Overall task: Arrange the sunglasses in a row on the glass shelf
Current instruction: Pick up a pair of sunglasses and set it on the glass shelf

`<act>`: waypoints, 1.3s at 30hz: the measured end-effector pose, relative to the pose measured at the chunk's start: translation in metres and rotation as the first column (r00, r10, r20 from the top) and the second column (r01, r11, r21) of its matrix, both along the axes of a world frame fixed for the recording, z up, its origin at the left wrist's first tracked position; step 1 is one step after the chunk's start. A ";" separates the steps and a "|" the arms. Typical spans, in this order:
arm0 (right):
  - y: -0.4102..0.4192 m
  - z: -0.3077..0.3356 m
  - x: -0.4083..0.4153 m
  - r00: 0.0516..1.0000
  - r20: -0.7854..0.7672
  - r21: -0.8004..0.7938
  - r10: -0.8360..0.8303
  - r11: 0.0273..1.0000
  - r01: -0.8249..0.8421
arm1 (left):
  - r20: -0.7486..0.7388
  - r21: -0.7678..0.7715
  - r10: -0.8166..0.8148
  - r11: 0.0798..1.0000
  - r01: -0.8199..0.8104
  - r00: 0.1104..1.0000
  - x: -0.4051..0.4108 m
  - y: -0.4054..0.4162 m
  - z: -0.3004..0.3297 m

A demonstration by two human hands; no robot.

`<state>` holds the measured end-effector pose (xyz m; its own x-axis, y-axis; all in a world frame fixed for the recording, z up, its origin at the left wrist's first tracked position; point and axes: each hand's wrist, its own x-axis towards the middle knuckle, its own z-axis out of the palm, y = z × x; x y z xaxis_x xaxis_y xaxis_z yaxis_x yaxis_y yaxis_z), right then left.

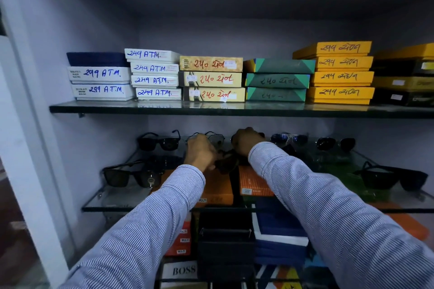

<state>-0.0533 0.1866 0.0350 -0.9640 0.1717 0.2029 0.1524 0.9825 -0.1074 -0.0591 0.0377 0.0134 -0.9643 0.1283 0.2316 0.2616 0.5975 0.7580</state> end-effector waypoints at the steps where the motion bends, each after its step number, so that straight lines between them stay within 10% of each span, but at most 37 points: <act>1: 0.001 0.000 0.001 1.000 -0.004 -0.001 0.005 1.000 -0.005 | -0.021 -0.019 -0.007 1.000 0.007 1.000 -0.001 -0.002 0.000; 15: -0.035 0.028 0.038 0.959 -0.271 -0.258 0.084 0.953 -0.157 | -0.193 -0.074 0.109 0.989 -0.125 0.975 0.015 -0.111 0.040; 39: -0.044 -0.001 0.061 0.996 -0.066 -0.210 -0.057 0.977 0.042 | -0.213 -0.520 -0.017 0.849 -0.099 0.977 0.013 -0.093 0.019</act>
<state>0.0075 0.1428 0.0338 -0.9378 0.2644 0.2252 0.1848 0.9288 -0.3212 -0.0463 -0.0549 0.0326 -0.9109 0.2474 0.3304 0.3400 0.9035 0.2609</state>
